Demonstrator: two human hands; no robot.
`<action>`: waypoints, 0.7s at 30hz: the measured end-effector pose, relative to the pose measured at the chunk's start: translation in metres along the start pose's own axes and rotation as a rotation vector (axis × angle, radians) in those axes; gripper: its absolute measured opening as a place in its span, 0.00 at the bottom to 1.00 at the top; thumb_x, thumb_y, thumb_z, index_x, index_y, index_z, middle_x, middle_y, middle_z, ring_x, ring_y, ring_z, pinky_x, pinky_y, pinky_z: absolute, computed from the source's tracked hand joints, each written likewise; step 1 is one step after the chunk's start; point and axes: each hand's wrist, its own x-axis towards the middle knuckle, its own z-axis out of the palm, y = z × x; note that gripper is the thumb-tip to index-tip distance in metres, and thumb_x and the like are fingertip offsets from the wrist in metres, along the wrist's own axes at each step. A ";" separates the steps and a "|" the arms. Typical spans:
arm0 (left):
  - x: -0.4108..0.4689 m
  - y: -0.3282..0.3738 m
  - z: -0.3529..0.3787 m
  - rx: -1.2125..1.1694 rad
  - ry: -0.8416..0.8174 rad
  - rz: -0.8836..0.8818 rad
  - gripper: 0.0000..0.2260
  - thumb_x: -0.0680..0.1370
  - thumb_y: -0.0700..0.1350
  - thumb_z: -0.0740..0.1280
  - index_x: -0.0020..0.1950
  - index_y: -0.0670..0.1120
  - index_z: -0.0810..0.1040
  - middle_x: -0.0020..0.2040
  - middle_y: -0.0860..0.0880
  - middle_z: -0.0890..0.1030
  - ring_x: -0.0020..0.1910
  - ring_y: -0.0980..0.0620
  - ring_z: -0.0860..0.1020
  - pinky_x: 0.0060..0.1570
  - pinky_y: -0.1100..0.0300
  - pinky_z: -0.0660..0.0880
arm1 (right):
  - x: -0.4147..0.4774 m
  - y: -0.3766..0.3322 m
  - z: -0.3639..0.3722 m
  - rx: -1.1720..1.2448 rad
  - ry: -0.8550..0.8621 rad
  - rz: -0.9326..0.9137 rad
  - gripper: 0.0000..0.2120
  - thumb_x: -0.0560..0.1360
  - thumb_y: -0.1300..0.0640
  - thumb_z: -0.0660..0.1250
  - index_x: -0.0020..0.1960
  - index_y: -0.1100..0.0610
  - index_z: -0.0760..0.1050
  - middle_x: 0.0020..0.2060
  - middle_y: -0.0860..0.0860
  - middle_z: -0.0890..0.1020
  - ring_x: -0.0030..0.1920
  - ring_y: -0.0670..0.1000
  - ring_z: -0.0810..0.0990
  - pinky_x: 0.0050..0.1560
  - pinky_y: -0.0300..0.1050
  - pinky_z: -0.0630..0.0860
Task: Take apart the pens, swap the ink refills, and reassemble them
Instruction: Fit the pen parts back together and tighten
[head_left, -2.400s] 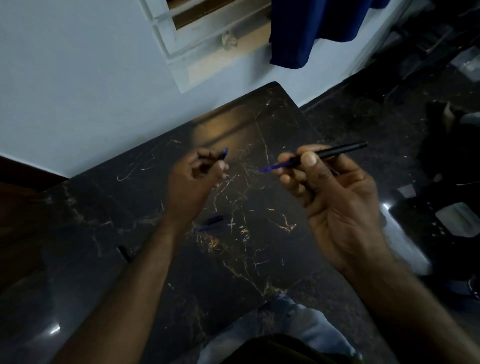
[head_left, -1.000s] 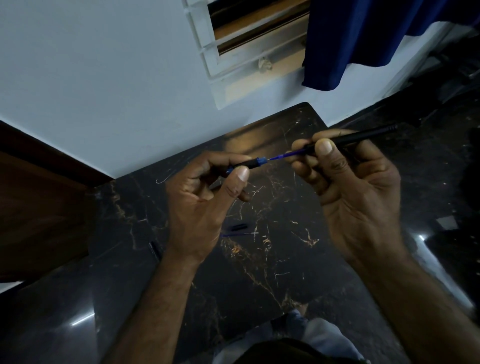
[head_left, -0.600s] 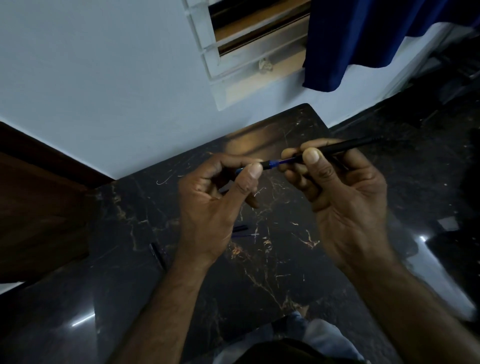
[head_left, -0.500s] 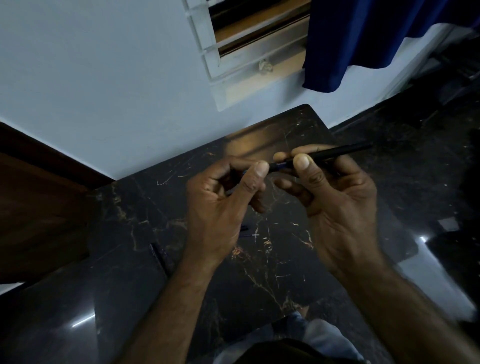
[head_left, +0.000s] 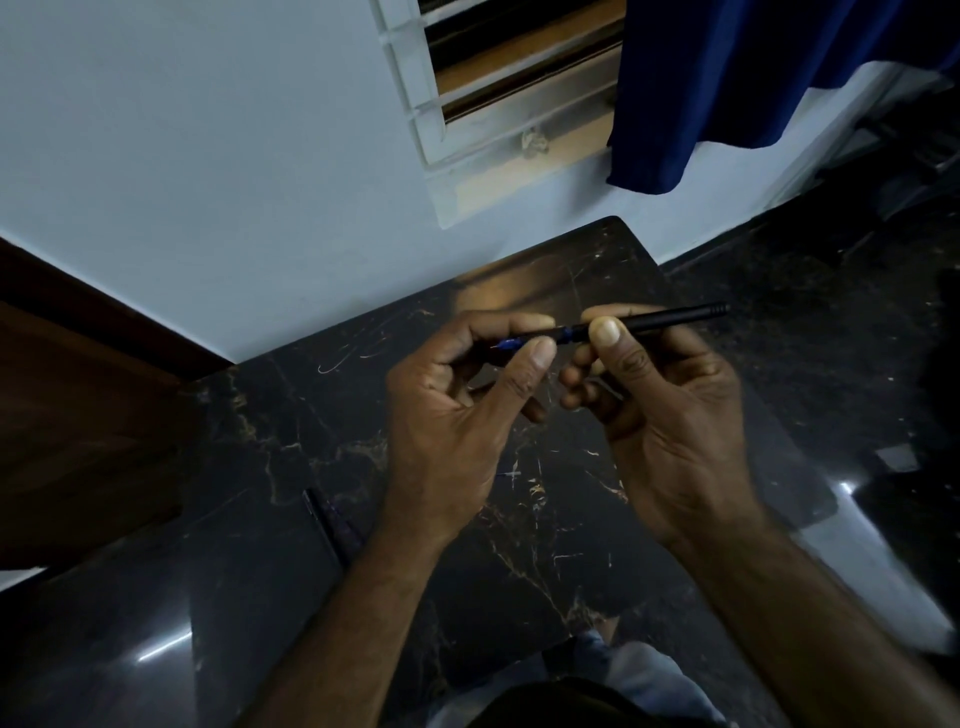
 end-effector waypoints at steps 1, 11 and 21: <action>0.000 0.001 0.000 0.019 -0.022 0.035 0.06 0.82 0.37 0.72 0.57 0.44 0.84 0.51 0.52 0.86 0.48 0.53 0.87 0.44 0.62 0.84 | 0.000 0.000 0.001 -0.001 0.005 0.001 0.12 0.76 0.58 0.74 0.56 0.63 0.81 0.41 0.56 0.84 0.40 0.54 0.84 0.39 0.45 0.81; 0.007 0.014 -0.002 -0.198 0.065 -0.105 0.04 0.80 0.45 0.74 0.53 0.49 0.89 0.47 0.46 0.88 0.44 0.45 0.87 0.46 0.50 0.85 | 0.000 -0.010 0.010 -0.038 -0.088 -0.129 0.12 0.77 0.62 0.73 0.57 0.68 0.78 0.42 0.59 0.85 0.40 0.58 0.84 0.39 0.49 0.81; -0.002 0.017 -0.011 -0.217 0.025 0.010 0.11 0.80 0.40 0.73 0.62 0.48 0.85 0.55 0.49 0.87 0.56 0.45 0.86 0.57 0.54 0.82 | -0.003 -0.014 0.016 -0.004 -0.135 -0.087 0.07 0.77 0.61 0.72 0.52 0.64 0.80 0.38 0.57 0.85 0.37 0.57 0.84 0.38 0.48 0.81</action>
